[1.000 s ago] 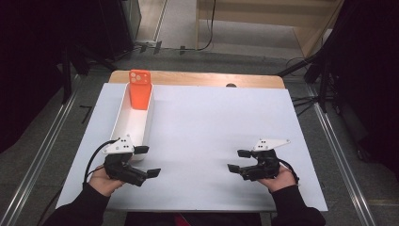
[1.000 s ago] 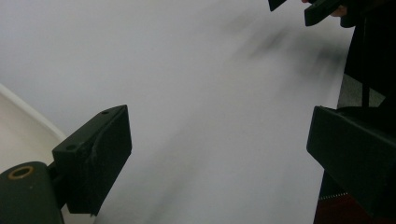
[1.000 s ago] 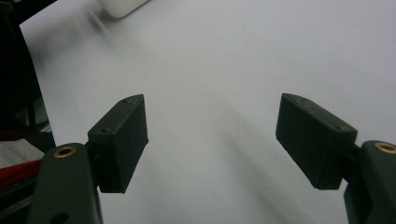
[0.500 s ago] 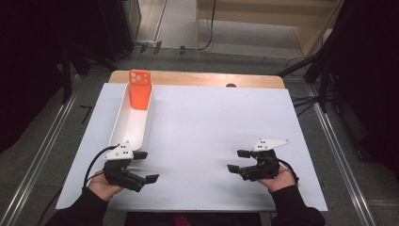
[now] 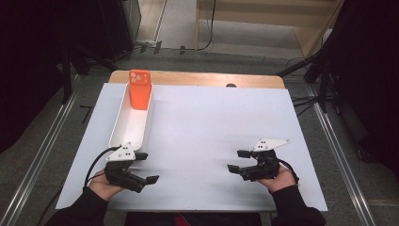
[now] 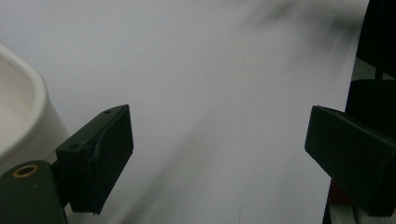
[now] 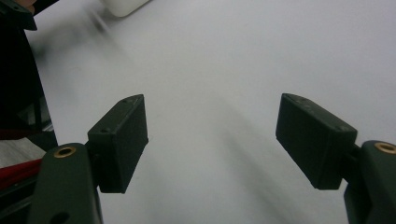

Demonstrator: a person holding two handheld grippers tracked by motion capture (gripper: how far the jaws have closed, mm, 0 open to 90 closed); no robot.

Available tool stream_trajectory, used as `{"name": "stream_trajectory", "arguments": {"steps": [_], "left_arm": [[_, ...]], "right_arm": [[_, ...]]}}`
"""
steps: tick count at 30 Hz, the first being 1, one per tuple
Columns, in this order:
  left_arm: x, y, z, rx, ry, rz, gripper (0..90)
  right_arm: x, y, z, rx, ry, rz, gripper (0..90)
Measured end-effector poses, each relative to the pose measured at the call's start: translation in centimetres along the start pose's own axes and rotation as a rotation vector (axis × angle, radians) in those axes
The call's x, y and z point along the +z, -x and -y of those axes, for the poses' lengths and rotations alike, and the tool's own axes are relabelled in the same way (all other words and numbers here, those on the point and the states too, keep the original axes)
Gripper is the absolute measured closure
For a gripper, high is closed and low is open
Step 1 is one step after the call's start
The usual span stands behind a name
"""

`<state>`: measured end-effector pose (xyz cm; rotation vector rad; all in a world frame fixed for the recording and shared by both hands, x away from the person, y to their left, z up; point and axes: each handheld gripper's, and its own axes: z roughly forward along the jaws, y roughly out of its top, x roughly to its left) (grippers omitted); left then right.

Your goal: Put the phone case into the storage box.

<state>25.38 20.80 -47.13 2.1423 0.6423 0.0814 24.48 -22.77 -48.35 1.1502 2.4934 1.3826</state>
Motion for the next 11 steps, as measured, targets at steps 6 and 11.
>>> {"name": "stream_trajectory", "arguments": {"steps": [6,11], "left_arm": [[-0.01,-0.02,0.00,0.002,-0.001,0.002,8.0],[-0.02,-0.01,-0.01,0.003,0.001,0.006,8.0]], "right_arm": [[0.04,0.01,0.02,-0.003,-0.001,-0.001,23.7],[0.07,0.02,0.05,-0.007,-0.001,-0.006,23.7]]}}
